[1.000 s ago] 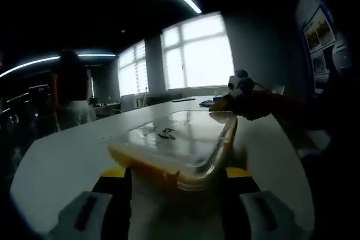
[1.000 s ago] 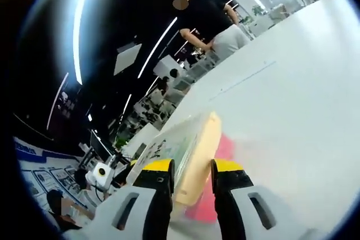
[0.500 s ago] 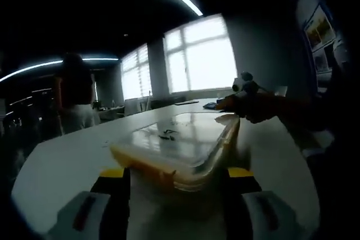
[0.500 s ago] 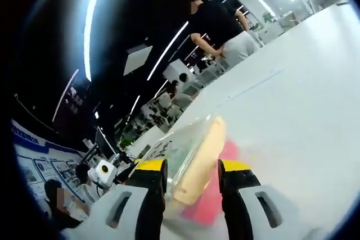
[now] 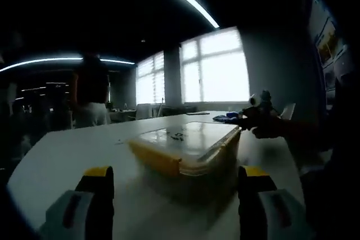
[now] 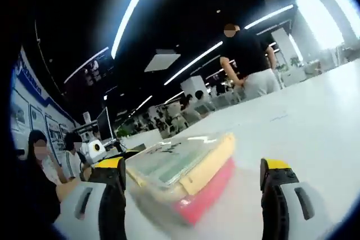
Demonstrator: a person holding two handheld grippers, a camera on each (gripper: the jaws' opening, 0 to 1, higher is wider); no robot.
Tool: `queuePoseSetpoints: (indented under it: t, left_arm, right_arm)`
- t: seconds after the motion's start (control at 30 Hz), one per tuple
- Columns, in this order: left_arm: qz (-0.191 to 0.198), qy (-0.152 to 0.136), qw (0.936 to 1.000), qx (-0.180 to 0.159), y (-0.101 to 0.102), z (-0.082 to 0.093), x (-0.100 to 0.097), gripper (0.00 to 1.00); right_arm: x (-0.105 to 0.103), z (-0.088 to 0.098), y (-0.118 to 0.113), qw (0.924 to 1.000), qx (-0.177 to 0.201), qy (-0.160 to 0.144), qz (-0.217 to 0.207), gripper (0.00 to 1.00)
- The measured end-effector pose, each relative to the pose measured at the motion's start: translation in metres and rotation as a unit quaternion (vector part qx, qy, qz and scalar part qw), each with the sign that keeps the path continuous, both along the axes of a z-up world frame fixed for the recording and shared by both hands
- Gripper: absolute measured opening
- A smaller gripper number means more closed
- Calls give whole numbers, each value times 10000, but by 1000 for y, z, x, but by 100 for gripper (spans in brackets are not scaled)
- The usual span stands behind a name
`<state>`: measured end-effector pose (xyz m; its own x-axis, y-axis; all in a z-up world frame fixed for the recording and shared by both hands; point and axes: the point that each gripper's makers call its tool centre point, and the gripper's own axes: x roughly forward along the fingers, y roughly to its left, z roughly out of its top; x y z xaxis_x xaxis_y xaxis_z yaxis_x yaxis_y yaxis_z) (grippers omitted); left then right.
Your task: Arrange the small medicine boxes into an aligned row inside the storage area until every box is upright, visible, and separated from the surrounding clutter.
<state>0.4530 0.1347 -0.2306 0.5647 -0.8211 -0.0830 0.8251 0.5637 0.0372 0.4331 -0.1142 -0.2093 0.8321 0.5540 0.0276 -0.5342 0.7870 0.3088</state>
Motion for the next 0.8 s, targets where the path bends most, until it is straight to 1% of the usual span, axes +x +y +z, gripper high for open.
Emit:
queuePoseSetpoints:
  t: [0.03, 0.07, 0.13, 0.17, 0.23, 0.3, 0.33, 0.37, 0.47, 0.53, 0.67, 0.8]
  left_arm:
    - [24, 15, 10000, -21, 1, 0, -2, 98]
    - [48, 24, 10000, -25, 3, 0, -5, 100]
    - [95, 42, 9999, -34, 7, 0, -11, 99]
    - [118, 51, 9999, -38, 9, 0, -14, 99]
    - [141, 68, 9999, -52, 16, -1, -23, 99]
    - [156, 59, 9998, -71, 21, -1, -32, 99]
    - [171, 59, 9998, -69, 23, -1, -35, 99]
    - [182, 60, 9998, -61, 25, -2, -38, 99]
    - [201, 65, 9998, 41, 33, -7, -52, 99]
    - [252, 60, 9996, 139, 39, -10, -59, 99]
    - [295, 45, 9994, 151, 50, -10, -70, 99]
    - [326, -17, 9994, 131, 59, -5, -81, 99]
  right_arm:
    - [-3, 2, 1, 10000, -11, -70, 12, 100]
    - [-8, 3, 0, 9998, -131, -152, 10, 100]
    - [-18, 5, -1, 9988, -372, -318, 6, 100]
    - [-20, 5, -1, 9986, -405, -336, -3, 100]
    - [-32, 1, -2, 9974, -603, -394, 33, 100]
    - [-40, -9, -7, 9957, -863, -334, -52, 100]
    - [-44, -13, -9, 9952, -928, -310, -76, 100]
    - [-47, -16, -10, 9951, -944, -296, -80, 100]
    - [-66, -28, -19, 9944, -1024, -207, -178, 100]
    - [-74, -31, -24, 9941, -1033, -211, -236, 100]
    - [-93, -33, -35, 9938, -1040, -214, -326, 100]
    - [-110, -28, -45, 9926, -1092, -299, -432, 100]
